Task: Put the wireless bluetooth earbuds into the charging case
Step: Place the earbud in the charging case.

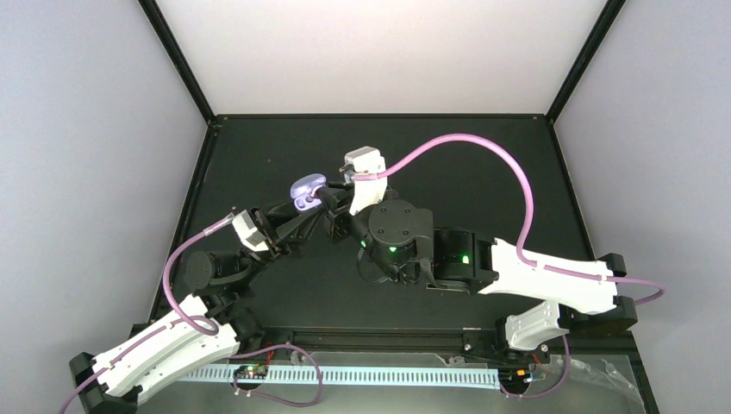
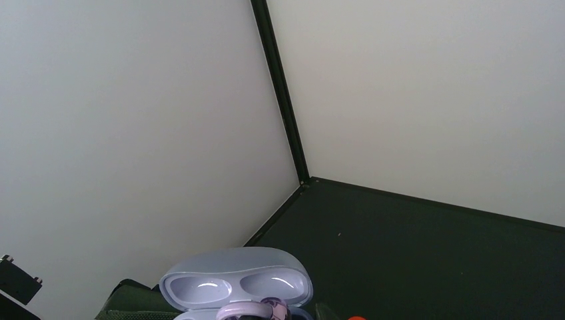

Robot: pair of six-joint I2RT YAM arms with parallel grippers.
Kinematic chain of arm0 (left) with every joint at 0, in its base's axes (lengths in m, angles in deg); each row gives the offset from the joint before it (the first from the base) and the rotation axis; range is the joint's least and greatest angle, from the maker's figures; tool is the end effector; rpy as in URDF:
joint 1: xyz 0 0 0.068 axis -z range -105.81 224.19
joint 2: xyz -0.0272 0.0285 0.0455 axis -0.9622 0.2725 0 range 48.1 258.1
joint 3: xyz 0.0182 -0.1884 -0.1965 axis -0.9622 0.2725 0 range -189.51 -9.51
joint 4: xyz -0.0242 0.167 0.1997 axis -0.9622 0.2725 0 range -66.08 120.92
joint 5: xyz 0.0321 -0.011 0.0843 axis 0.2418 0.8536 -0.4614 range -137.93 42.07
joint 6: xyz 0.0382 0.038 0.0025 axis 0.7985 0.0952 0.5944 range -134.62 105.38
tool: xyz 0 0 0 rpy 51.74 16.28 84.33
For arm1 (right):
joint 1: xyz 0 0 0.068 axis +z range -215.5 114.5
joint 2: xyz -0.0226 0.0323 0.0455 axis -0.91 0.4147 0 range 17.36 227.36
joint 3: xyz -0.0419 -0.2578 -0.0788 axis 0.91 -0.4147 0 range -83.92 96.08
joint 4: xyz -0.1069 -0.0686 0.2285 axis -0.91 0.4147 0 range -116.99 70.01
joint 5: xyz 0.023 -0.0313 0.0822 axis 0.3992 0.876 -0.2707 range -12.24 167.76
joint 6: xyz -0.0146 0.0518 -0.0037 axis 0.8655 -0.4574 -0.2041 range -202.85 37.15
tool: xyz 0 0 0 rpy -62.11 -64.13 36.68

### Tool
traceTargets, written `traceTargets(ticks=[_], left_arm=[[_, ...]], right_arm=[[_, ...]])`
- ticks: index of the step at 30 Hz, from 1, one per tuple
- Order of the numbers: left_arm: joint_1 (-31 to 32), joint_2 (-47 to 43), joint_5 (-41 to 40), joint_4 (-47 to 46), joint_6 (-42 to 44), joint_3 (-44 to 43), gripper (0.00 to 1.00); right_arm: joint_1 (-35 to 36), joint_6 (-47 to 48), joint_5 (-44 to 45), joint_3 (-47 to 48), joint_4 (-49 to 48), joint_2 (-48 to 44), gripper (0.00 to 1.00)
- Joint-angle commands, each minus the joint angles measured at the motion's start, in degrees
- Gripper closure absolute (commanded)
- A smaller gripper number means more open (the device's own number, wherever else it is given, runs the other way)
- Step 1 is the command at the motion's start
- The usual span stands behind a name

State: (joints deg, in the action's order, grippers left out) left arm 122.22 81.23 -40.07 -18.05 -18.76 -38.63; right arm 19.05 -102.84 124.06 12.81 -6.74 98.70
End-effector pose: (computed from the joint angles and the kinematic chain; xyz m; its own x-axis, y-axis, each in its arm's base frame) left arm 0.0858 -0.1026 0.3677 0.3518 -0.4984 -0.7924 0.8363 0.5476 0.0269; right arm 0.0539 0.2949 0.4889 -0.2192 0.1884 -0.9573 -0.5793 0.7644 0.2831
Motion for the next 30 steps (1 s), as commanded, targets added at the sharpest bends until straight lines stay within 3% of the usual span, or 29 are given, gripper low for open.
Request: traceTargets(ticks=[1, 11, 30], left_arm=[[0.14, 0.02, -0.48, -2.37, -0.68, -2.78, 0.98], [0.14, -0.25, 0.27, -2.41, -2.04, -2.35, 0.98], [0.16, -0.73, 0.45, -2.67, -2.80, -2.07, 0.98]], right_arm=[[-0.09, -0.40, -0.04, -0.23, 2.03, -0.32, 0.80], [-0.44, -0.06, 0.29, -1.18, 1.79, -1.42, 0.85], [-0.62, -0.84, 0.45, -1.72, 2.68, -1.93, 0.84]])
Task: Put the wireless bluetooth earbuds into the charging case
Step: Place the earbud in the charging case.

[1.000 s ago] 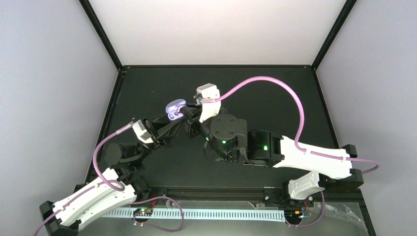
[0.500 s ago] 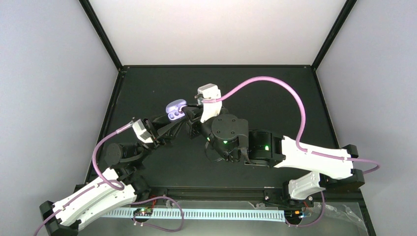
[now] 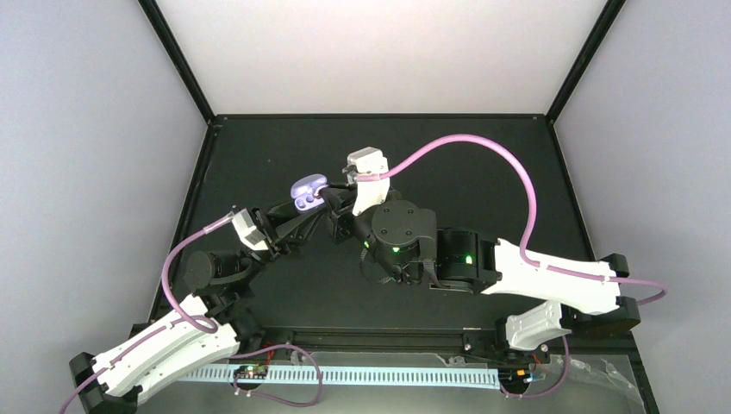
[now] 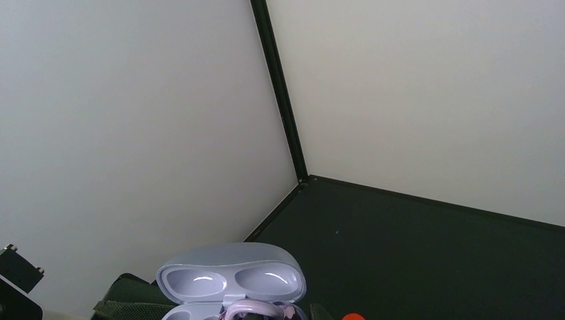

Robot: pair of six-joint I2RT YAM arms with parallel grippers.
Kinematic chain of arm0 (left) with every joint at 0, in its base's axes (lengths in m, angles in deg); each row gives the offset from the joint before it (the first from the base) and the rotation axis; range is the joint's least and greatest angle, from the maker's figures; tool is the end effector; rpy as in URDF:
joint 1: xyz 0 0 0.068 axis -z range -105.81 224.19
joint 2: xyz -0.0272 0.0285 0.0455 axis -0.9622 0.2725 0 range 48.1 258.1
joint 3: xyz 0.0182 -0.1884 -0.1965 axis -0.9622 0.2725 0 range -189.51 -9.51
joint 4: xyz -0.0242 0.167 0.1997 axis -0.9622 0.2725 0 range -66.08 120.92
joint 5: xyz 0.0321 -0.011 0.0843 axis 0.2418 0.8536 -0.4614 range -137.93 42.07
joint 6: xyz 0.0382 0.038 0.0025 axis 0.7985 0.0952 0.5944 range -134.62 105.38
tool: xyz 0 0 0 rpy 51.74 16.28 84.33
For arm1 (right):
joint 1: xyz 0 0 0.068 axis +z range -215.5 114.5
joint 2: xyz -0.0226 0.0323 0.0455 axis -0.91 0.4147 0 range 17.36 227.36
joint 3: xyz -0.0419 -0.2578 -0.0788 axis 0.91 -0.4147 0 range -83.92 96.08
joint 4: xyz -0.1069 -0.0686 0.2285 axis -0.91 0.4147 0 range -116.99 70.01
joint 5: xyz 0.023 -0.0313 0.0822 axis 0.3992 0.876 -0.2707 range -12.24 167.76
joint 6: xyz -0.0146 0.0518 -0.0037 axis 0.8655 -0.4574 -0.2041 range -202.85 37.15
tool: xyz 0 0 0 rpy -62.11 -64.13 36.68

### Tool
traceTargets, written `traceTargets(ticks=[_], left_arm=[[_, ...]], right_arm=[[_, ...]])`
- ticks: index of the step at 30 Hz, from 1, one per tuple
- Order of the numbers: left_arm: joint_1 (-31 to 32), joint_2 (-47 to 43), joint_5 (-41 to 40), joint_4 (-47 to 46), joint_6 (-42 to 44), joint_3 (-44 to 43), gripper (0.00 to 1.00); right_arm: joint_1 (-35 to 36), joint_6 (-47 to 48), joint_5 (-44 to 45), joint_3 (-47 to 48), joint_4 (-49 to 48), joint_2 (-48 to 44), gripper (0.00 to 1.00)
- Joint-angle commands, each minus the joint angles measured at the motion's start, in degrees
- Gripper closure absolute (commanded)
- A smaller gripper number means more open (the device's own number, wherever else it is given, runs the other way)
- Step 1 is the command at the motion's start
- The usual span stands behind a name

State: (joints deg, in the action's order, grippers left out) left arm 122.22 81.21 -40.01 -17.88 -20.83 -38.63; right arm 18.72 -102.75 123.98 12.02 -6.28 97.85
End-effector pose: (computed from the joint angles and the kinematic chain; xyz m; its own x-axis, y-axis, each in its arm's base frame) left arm 0.0858 -0.1027 0.3675 0.3200 -0.5162 -0.7944 0.8489 0.5286 -0.0015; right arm 0.0551 0.2906 0.4879 -0.2183 0.1815 -0.9589 -0.5761 0.7691 0.2767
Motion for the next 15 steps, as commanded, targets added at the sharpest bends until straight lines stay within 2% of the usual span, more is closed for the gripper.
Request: traceTargets(ticks=[1, 15], left_arm=[[0.17, -0.81, 0.34, -2.92, -0.73, -2.01, 0.98], [0.16, -1.10, 0.21, -3.19, -1.03, -1.72, 0.98]], right_arm=[[-0.33, -0.93, 0.53, -1.02, 2.23, -1.12, 0.84], [-0.46, -1.19, 0.33, -1.55, 2.38, -1.46, 0.84]])
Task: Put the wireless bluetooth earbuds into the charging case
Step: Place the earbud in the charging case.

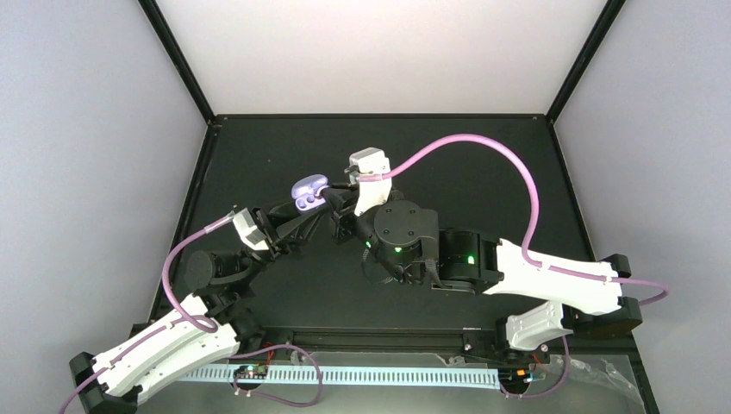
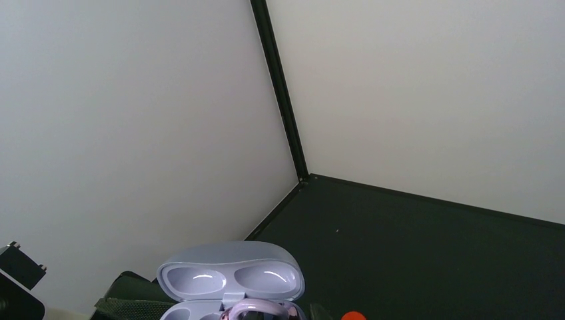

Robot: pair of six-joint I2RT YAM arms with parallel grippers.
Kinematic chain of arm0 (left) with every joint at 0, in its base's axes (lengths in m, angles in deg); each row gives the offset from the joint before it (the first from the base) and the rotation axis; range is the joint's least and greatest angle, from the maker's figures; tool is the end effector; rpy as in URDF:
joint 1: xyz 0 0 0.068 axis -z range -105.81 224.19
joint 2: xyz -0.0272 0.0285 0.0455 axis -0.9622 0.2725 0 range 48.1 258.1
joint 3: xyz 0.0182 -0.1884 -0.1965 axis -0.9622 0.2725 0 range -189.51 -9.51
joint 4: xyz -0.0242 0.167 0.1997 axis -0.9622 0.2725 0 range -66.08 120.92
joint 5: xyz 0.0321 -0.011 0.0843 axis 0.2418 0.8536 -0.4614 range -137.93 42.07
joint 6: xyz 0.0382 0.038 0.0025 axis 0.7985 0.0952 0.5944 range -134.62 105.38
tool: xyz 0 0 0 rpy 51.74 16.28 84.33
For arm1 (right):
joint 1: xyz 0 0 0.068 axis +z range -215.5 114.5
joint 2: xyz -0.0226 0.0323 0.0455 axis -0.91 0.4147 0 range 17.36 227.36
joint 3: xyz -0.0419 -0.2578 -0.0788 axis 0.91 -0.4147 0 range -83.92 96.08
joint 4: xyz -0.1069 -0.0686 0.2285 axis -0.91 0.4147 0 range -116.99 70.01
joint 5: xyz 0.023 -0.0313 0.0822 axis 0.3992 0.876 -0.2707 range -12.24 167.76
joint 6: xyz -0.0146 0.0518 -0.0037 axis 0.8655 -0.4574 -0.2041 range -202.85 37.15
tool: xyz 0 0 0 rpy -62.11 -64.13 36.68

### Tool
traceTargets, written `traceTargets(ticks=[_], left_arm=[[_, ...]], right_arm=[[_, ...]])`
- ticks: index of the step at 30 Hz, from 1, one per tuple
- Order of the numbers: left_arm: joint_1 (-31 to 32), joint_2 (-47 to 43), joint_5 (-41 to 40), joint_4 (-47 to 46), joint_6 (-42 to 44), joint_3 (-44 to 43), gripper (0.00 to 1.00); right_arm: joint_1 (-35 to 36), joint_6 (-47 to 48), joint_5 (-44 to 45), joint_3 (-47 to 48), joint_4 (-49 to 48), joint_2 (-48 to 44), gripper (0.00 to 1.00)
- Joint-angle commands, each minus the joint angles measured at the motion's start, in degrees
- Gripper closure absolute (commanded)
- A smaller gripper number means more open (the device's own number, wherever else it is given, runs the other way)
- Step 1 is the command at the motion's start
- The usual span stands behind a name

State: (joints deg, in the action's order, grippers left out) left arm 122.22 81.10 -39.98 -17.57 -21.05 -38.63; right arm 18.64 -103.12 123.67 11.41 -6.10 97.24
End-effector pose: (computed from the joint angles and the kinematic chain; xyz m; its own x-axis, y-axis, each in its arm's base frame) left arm 0.0857 -0.1026 0.3672 0.3148 -0.5161 -0.7966 0.8503 0.5262 -0.0049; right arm 0.0551 0.2879 0.4871 -0.2235 0.1826 -0.9574 -0.5775 0.7665 0.2810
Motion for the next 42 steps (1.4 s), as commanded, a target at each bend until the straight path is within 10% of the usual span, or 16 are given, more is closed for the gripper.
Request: traceTargets(ticks=[1, 15, 27, 42], left_arm=[[0.14, -1.04, 0.21, -3.50, -0.85, -1.65, 0.98], [0.15, -1.09, -0.04, -3.42, -0.95, -1.46, 0.98], [0.13, -1.13, 0.38, -3.22, -1.14, -1.37, 0.98], [0.18, -2.21, 1.55, -1.68, -1.83, -1.35, 0.98]], right_arm=[[-0.38, -0.82, 0.66, -1.07, 2.23, -0.94, 0.84], [-0.55, -1.58, -0.16, -2.01, 2.70, -2.69, 0.82], [-0.55, 0.77, -6.80, -1.95, 1.26, -5.43, 0.46], [-3.52, 0.06, -8.68, 3.38, 5.23, -2.36, 0.33]])
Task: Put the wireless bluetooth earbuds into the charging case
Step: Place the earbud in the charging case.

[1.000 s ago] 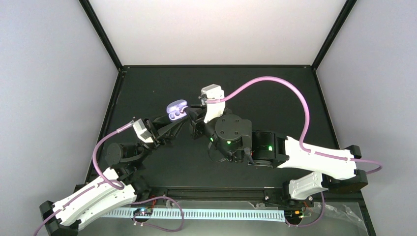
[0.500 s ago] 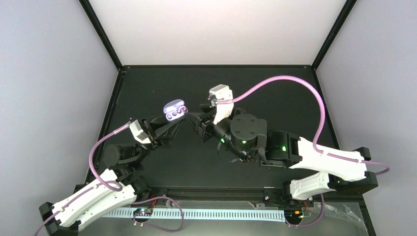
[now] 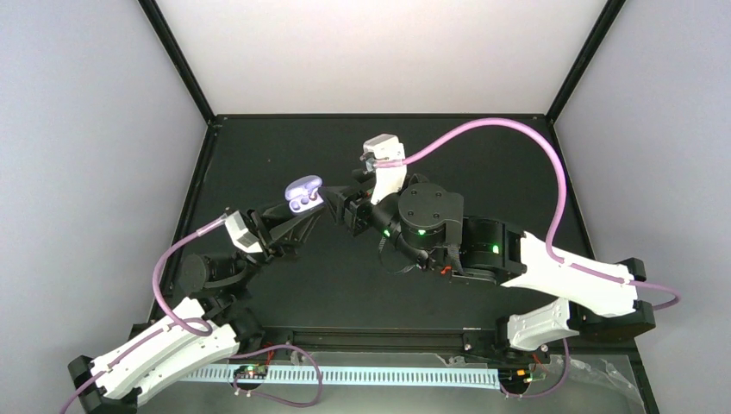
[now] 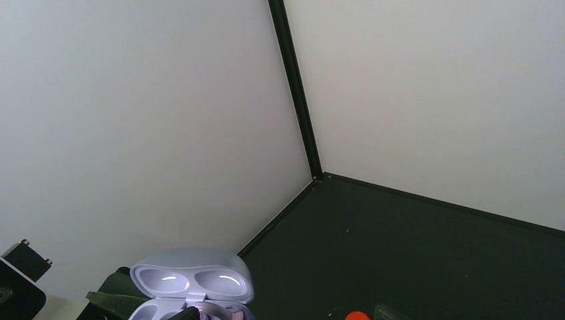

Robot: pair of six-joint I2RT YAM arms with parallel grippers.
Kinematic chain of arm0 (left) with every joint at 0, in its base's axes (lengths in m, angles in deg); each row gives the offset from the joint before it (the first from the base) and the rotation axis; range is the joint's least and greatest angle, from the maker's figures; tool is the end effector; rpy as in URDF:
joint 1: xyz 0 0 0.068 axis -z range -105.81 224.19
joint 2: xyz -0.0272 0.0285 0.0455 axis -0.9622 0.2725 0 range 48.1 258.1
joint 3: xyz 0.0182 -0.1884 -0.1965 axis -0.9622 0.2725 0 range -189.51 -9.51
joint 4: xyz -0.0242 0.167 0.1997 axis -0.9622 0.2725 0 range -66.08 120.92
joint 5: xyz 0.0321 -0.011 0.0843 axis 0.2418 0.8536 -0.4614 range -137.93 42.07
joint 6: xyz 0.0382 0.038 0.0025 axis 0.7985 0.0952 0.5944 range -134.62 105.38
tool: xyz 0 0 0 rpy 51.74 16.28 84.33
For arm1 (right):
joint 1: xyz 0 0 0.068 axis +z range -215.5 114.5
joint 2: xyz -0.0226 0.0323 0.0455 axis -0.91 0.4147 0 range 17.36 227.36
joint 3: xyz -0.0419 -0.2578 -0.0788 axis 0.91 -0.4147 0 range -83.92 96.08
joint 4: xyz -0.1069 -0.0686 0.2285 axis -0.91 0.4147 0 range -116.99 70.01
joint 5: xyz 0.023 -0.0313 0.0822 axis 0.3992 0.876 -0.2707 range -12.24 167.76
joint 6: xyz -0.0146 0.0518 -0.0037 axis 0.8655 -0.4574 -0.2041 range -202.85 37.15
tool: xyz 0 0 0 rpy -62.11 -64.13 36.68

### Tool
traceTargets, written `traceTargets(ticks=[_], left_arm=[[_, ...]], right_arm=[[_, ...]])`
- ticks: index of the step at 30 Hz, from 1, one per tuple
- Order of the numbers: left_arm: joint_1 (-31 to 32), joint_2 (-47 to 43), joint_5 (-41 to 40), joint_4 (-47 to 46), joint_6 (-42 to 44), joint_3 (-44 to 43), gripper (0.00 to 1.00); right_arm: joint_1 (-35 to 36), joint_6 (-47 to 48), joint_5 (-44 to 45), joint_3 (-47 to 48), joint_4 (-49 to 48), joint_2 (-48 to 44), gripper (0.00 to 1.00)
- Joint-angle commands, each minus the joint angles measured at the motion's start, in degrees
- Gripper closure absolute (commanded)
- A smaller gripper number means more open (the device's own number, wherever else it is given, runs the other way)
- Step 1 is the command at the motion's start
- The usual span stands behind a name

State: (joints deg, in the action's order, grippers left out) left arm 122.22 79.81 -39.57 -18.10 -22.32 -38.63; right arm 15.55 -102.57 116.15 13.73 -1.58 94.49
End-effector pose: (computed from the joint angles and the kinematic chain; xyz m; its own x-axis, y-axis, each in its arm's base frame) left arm 0.0812 -0.0980 0.3705 0.3122 -0.5456 -0.7777 0.8604 0.5095 -0.0120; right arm 0.0639 0.2644 0.5042 -0.2412 0.1682 -0.9558 -0.6338 0.7185 0.2864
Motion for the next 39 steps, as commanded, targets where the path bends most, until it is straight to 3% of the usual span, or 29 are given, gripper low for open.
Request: traceTargets(ticks=[1, 39], left_arm=[[0.17, -0.94, 1.13, -1.09, -0.56, -1.38, 0.98], [0.14, -1.94, 1.48, -0.90, -0.73, -0.94, 0.99]], right_arm=[[-0.46, -0.52, -1.25, 1.12, 0.63, 0.40, 0.32], [-1.91, -0.77, -3.84, -1.43, -1.51, -2.23, 0.29]])
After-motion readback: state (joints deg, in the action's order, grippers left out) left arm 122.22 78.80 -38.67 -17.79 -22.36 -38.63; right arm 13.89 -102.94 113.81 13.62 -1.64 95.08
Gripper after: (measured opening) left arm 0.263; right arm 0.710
